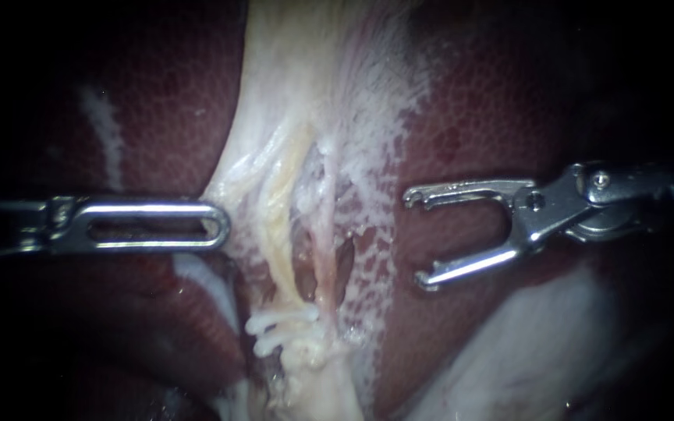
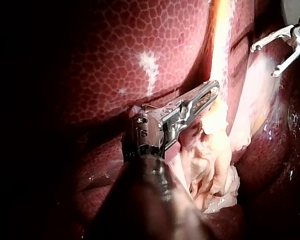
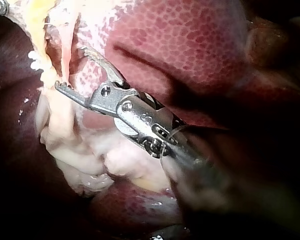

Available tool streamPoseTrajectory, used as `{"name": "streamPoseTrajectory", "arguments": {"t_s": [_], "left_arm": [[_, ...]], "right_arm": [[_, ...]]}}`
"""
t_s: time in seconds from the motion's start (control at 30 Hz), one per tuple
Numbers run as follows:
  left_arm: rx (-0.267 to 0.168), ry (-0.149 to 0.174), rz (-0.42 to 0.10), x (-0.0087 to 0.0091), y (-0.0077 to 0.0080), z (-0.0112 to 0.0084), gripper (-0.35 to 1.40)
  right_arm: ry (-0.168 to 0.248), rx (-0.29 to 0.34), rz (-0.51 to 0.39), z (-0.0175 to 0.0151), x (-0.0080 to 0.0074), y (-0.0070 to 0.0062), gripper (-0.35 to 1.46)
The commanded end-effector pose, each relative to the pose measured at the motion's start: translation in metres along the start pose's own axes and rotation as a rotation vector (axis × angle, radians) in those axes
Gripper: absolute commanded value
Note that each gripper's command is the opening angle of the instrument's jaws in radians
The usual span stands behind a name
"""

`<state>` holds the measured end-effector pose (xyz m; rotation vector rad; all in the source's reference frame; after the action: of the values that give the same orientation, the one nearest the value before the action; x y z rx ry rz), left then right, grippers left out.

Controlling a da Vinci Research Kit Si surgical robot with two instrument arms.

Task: Going back second clip left tube

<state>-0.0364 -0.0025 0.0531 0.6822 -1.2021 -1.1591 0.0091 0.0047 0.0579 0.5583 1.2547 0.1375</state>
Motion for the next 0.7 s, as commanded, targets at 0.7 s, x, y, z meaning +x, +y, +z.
{"name": "streamPoseTrajectory", "arguments": {"t_s": [0.7], "left_arm": [[-0.014,0.0,0.009,0.001,0.0022,0.002,-0.35]], "right_arm": [[-0.001,-0.004,0.001,-0.0001,0.0001,-0.0001,0.6]]}}
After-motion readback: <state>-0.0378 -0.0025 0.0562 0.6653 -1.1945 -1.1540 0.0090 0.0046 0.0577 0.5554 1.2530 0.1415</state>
